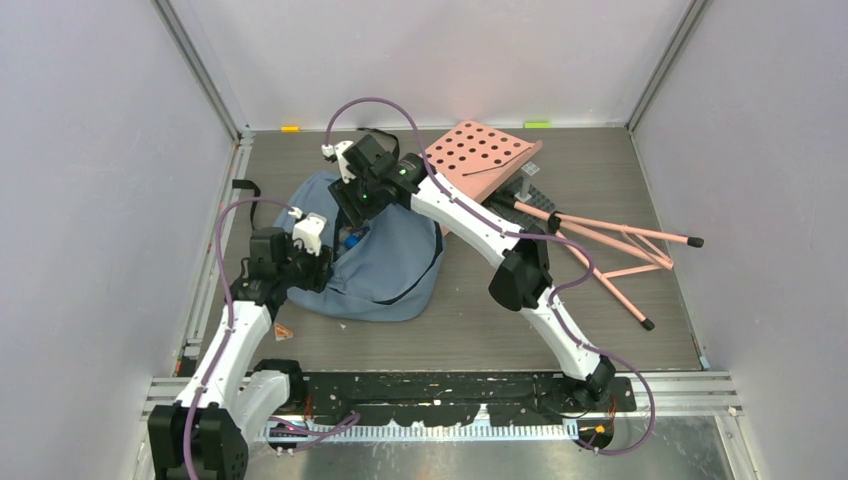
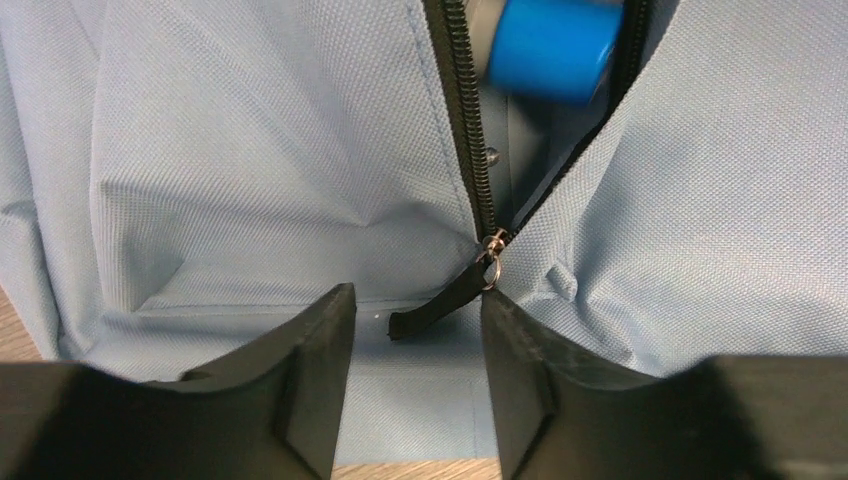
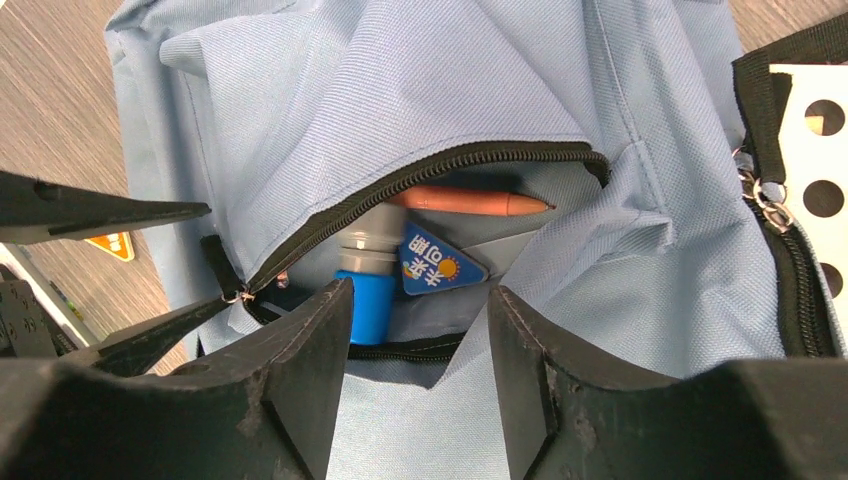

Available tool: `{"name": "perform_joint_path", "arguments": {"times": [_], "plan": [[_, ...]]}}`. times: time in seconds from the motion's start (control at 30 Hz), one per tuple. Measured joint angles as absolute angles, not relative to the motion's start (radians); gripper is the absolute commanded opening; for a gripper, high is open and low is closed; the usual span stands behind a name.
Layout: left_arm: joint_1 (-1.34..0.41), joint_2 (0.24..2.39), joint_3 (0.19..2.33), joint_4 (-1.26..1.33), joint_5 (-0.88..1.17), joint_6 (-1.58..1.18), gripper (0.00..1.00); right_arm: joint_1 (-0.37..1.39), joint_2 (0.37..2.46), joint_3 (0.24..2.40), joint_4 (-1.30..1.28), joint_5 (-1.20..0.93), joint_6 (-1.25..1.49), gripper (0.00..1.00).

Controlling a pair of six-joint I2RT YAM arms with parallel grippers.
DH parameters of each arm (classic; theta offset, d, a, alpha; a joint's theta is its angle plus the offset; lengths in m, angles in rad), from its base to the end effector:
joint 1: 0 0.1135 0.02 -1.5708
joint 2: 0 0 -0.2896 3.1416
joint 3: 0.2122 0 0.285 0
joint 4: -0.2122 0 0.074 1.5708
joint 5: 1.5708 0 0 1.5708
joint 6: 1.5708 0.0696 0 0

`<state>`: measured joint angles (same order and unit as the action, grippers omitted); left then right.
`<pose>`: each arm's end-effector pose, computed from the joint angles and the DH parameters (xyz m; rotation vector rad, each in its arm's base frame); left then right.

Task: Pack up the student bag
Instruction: Place the stationery in the student bag.

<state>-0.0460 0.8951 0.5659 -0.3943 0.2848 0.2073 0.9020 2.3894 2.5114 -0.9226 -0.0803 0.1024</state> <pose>0.2263 -0.0300 0.2130 0.4316 2.2293 -0.2415 0.3680 0.4746 0.3019 -0.9882 2.2363 0.5630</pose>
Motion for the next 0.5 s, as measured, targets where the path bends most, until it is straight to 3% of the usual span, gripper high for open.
{"name": "perform_joint_path", "arguments": {"times": [0.37,0.43,0.5], "plan": [[-0.046,0.956,0.566,-0.367,0.353,0.219,0.35,0.901,2.302,2.414,-0.894,-0.072,0.104,0.59],[-0.046,0.974,0.566,-0.357,0.365,0.219,0.24,0.901,2.278,2.399,-0.892,-0.068,0.104,0.59],[-0.046,0.994,0.566,-0.349,0.385,0.219,0.02,0.901,2.252,2.386,-0.889,-0.065,0.104,0.59]]}}
